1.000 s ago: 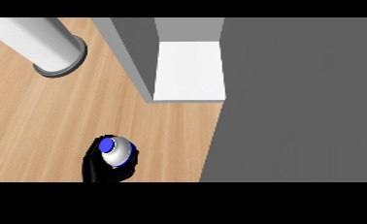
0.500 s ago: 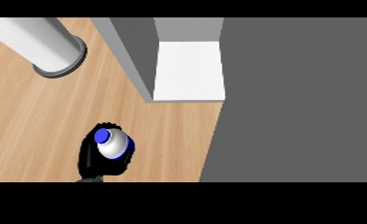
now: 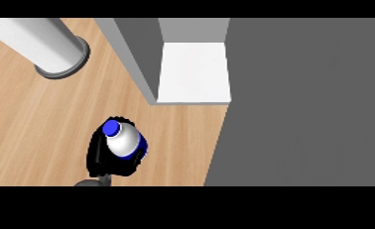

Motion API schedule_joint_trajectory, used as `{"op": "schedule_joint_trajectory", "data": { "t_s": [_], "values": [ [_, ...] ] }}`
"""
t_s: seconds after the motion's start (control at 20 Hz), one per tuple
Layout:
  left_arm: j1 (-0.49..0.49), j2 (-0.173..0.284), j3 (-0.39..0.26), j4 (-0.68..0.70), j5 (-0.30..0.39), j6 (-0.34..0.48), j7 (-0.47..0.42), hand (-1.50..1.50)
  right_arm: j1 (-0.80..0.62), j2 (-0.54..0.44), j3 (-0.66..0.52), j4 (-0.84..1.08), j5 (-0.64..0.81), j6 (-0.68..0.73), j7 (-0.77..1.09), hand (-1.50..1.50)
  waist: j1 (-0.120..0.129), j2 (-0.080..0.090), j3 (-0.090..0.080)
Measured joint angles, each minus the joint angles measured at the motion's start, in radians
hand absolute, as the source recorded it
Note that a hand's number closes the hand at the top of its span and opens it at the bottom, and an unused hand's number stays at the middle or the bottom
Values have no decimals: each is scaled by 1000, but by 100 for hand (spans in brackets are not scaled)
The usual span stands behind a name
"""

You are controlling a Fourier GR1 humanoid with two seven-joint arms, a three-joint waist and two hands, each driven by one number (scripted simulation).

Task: Pick up the bottled water, place it into the cabinet and close the cabinet

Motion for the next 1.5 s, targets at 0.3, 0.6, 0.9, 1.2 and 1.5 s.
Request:
{"op": "schedule_joint_trajectory", "data": {
  "t_s": [0.3,0.6,0.9,1.2,1.5],
  "values": [
    [15,-19,-29,-162,-14,65,114,150,-7,-5,-11,-3,-3,3,10,-150,1,1,0],
    [6,-45,-82,-308,-70,158,216,150,-18,-4,0,-5,1,-10,21,-150,-1,0,0],
    [-106,-77,-108,-338,-103,258,311,150,-31,6,19,0,5,-26,23,-150,-4,1,0],
    [-242,-85,-154,-302,-110,385,354,150,-2,-29,-6,-4,-2,-16,-11,-150,-8,2,0],
    [-391,-86,-162,-228,-109,489,373,150,-2,-28,-10,-4,-10,-12,-19,-150,-11,3,0]
  ]
}}
